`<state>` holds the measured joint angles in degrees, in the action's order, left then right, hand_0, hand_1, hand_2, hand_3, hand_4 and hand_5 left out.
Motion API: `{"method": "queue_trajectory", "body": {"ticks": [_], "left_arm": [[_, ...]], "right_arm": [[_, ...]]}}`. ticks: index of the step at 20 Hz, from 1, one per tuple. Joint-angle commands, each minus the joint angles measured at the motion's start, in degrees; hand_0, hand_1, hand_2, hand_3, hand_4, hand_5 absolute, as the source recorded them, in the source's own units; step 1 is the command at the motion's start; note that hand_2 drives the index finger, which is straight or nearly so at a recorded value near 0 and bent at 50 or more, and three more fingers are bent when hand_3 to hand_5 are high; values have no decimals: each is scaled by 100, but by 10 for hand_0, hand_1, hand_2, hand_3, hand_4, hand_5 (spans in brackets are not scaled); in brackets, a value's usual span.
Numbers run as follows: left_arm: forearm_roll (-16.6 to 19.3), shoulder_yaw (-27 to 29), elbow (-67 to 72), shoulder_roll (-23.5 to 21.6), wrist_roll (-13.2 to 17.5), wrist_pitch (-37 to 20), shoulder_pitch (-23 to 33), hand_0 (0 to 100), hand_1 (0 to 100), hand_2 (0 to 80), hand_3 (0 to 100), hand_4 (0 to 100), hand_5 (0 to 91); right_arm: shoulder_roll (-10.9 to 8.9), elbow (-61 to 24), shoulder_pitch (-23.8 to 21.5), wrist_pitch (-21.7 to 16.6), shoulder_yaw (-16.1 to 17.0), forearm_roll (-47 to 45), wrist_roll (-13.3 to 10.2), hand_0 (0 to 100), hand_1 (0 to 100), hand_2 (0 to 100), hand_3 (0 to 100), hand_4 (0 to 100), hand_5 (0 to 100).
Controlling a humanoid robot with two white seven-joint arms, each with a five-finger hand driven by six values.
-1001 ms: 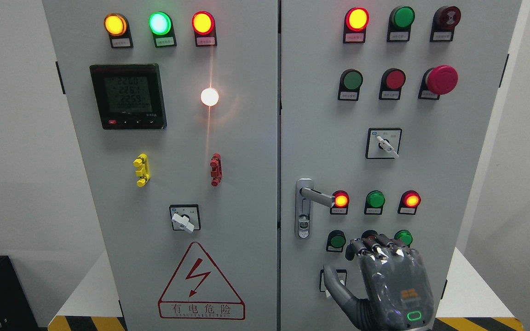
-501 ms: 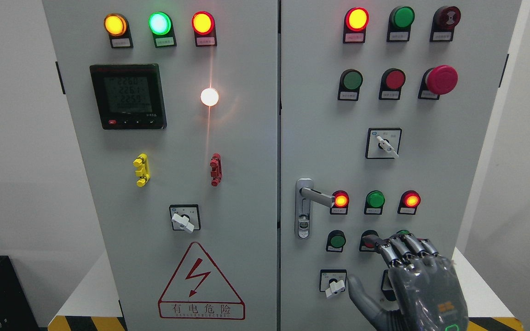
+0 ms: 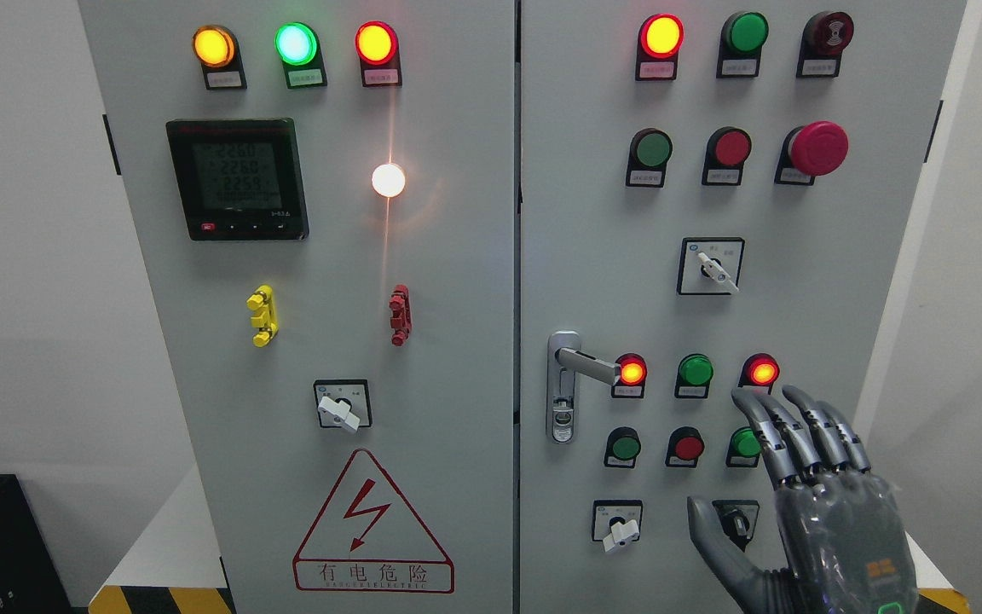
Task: Release door handle
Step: 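Open the right hand and withdraw it downward from the handle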
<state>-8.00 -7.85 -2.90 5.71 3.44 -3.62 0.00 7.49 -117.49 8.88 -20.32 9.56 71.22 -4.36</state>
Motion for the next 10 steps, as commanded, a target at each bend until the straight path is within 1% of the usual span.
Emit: {"method": "queue_trajectory", "body": {"ticks": [1,10], "left_arm": [[0,3,0,0,-1,2,114,120,556,0,0,0,0],[0,3,0,0,-1,2,114,120,556,0,0,0,0]], "right_arm": [[-10,-55,17,-7,187,-249,14,445,2,7,4,0,0],[-2,-81,78,-51,152,-249,32,396,7,23,15,2,0]]}}
